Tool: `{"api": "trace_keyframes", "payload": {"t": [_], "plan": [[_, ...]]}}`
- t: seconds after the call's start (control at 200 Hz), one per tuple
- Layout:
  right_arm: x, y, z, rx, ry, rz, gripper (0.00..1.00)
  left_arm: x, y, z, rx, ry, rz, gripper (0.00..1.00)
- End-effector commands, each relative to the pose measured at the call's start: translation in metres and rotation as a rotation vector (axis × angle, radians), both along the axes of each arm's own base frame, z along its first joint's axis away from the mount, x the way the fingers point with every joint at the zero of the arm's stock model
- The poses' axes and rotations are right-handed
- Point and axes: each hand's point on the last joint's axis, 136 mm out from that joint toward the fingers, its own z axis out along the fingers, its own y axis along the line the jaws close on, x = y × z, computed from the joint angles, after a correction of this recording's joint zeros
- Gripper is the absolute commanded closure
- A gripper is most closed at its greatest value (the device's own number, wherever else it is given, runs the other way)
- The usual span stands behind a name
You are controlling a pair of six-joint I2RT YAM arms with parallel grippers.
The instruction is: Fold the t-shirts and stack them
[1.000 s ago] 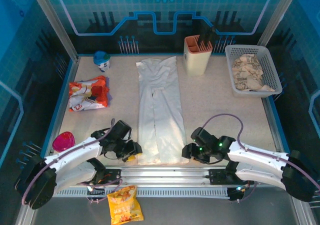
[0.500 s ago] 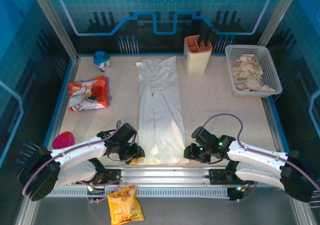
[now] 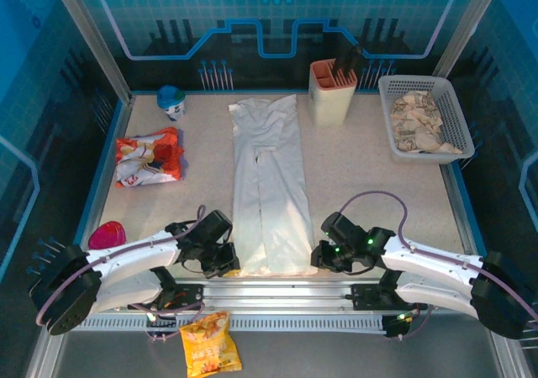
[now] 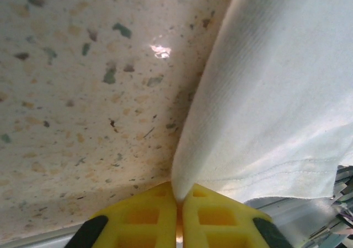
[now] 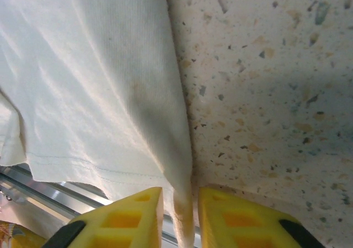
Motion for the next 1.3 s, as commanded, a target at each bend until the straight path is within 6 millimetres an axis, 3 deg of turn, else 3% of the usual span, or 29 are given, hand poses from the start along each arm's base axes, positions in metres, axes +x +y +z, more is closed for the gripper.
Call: {"api": "trace_keyframes", "payload": {"t": [0.0,0.25,0.555,0.765,0.981,1.051,1.076,1.291], "plan": [[-0.002,0.003,-0.003,0.009,0.012,0.008,0.79,0.003,0.001,0.004,0.015,-0.016,0.007,0.94],[0.005,0.003,0.007,-0.004,-0.008,-0.013,1.00,0.010,0.001,0.018,0.009,-0.064,0.024,1.00],[0.046,0.006,0.043,0.058,-0.071,-0.063,1.00,0.043,-0.006,0.049,-0.009,-0.160,0.030,1.00],[0.085,0.013,0.066,0.085,-0.115,-0.063,1.00,0.089,-0.008,0.079,-0.037,-0.244,0.047,1.00],[0.134,0.028,0.089,0.100,-0.155,-0.042,1.00,0.137,-0.001,0.093,-0.047,-0.301,0.074,1.00],[0.147,0.027,0.087,0.094,-0.151,-0.048,1.00,0.156,0.001,0.099,-0.041,-0.325,0.071,1.00],[0.158,0.031,0.097,0.111,-0.173,-0.047,1.00,0.163,0.001,0.100,-0.039,-0.333,0.071,1.00],[0.208,0.033,0.100,0.137,-0.175,-0.063,1.00,0.222,0.010,0.116,-0.026,-0.408,0.089,1.00]]}}
